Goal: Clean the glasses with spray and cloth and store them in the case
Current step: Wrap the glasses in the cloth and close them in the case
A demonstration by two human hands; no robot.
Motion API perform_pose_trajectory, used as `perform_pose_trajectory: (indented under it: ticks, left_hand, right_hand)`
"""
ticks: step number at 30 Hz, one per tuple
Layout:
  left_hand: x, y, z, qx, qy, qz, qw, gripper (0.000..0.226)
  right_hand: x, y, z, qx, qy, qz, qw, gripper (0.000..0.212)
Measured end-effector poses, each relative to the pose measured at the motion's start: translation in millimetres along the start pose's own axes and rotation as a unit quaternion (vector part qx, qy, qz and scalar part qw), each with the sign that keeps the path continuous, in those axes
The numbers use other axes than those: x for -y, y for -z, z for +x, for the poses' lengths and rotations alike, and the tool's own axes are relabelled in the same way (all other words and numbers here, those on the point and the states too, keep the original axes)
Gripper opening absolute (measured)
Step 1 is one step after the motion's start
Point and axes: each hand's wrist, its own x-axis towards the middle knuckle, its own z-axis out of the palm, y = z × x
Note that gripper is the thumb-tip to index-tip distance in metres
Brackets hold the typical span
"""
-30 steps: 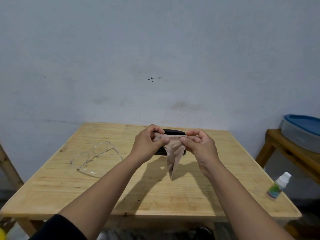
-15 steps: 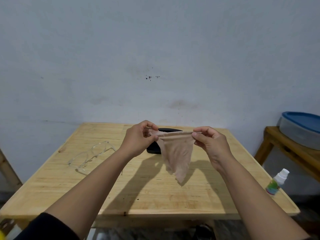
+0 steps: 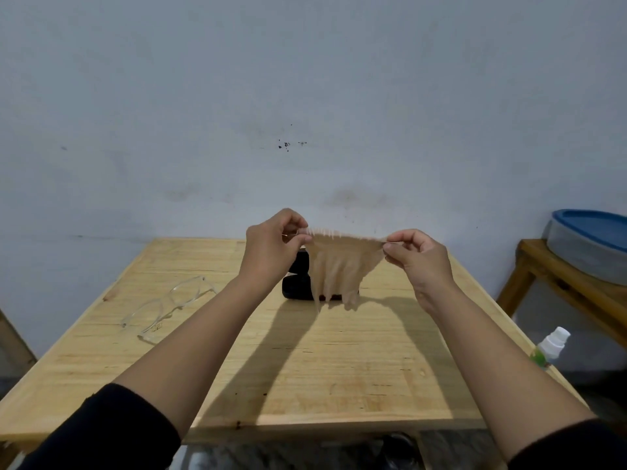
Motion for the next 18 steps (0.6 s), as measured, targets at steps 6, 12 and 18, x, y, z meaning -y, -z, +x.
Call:
perform_pose_trajectory:
  ticks: [6, 12, 18]
  left_hand:
    - [40, 2, -57, 0.145, -0.043, 0.067, 0.986, 0.014]
    - [60, 3, -122, 0.243, 0.005, 0.099, 0.965, 0.012]
    - [57, 13, -134, 0.303, -0.015, 0.101, 0.948, 0.026]
  right_hand:
    - [-42, 16, -44, 0.084, -0.036, -0.096, 0.991, 0.023]
    - [-75, 33, -93, 0.157, -0.051, -0.227, 0.96, 0.019]
    - [-74, 45, -107, 0.207, -0.04, -0.268, 0.94, 0.016]
